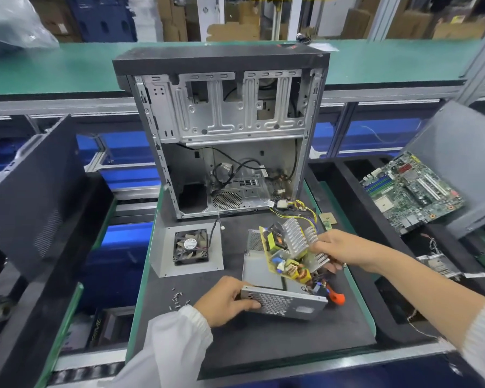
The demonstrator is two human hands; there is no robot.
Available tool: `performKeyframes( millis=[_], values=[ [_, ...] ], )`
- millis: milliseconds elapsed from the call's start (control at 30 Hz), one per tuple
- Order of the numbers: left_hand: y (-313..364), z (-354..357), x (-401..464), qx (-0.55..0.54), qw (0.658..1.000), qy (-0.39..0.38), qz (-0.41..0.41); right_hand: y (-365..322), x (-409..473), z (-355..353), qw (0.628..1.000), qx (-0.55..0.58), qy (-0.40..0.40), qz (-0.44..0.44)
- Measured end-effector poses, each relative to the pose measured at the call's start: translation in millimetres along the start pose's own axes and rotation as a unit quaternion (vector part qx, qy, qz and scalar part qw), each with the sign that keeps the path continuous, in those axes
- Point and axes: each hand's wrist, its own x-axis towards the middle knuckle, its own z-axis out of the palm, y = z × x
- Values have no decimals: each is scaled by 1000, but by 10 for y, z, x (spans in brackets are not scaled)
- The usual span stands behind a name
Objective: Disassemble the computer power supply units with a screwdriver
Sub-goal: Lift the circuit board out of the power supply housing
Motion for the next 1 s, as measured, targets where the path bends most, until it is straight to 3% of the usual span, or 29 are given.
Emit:
performKeyframes(
  millis=[233,533,667,800,900,1000],
  values=[
    [36,-61,6,-33,999,-6,-16,176,23,-44,995,101,1,3],
    [24,33,166,58,998,7,-16,-5,25,236,994,-3,105,-42],
    [49,230,173,17,1000,24,10,-148,90,602,967,210,145,-25],
    [-11,291,154,-1,998,53,17,-338,108,578,892,440,103,10],
    [-106,244,171,7,999,53,2,-400,95,469,840,536,85,26],
    [-171,211,175,1,999,53,-3,-443,66,351,819,568,73,26]
  ],
)
